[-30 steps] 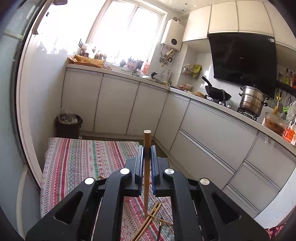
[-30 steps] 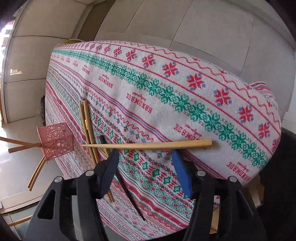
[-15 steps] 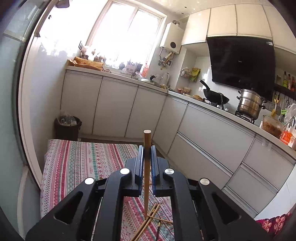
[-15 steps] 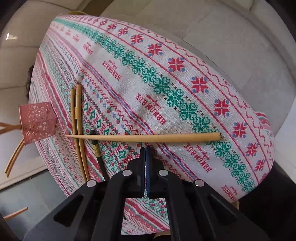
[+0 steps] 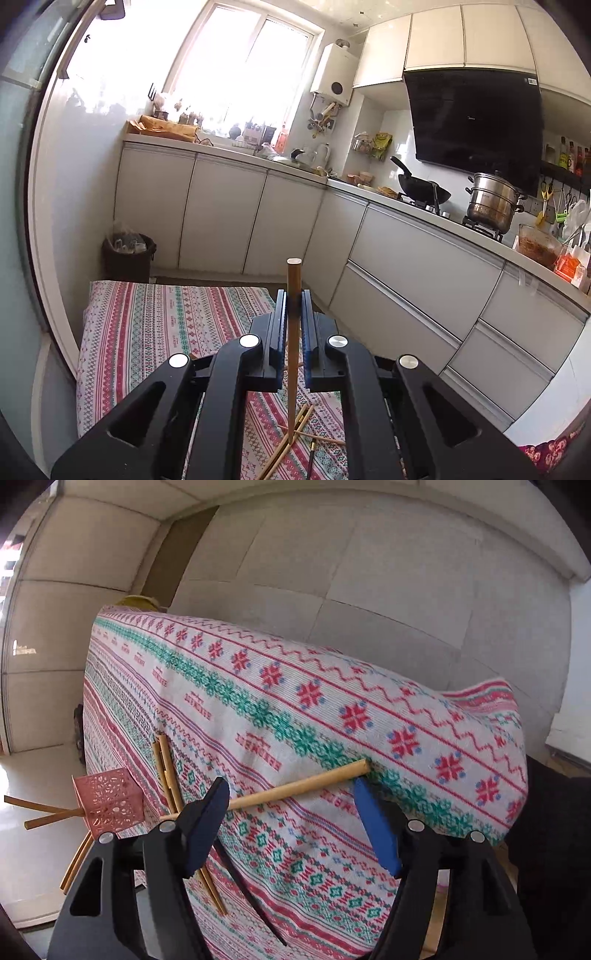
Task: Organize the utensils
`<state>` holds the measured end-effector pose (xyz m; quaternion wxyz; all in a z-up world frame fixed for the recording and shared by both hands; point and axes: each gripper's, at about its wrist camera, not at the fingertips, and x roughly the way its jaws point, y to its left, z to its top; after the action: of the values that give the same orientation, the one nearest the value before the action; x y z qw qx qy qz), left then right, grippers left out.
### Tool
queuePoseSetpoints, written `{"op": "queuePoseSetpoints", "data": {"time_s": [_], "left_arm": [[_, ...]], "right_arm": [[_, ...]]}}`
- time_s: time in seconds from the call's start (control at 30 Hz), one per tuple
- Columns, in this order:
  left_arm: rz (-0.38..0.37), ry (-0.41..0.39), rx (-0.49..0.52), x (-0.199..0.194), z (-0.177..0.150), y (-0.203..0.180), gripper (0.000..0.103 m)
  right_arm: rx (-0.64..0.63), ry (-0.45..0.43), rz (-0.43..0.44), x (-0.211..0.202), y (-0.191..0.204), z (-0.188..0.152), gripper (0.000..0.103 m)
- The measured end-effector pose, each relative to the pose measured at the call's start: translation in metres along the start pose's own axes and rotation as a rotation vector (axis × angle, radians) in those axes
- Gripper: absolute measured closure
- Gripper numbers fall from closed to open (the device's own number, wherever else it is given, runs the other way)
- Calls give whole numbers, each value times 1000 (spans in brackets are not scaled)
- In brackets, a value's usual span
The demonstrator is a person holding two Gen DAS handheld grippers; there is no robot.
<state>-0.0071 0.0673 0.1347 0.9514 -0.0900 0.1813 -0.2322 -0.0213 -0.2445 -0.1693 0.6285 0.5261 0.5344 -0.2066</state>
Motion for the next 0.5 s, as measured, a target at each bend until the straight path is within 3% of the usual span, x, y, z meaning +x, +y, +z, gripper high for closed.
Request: {"op": "queuePoseSetpoints", "data": {"time_s": [0.1, 0.17, 0.33, 0.5], "left_arm": [[7, 6, -9, 1, -1, 0, 97], [12, 12, -13, 3, -2, 1, 97], [7, 14, -14, 5, -2, 2, 97], [-8, 13, -23, 9, -1, 8, 97]], "right_arm": [[-60, -36, 59, 8, 19, 12, 27], [-134, -40, 31, 17, 38, 20, 21], [-313, 17, -252, 40, 93, 26, 18], [-479, -43, -508, 64, 135, 21, 26]]}}
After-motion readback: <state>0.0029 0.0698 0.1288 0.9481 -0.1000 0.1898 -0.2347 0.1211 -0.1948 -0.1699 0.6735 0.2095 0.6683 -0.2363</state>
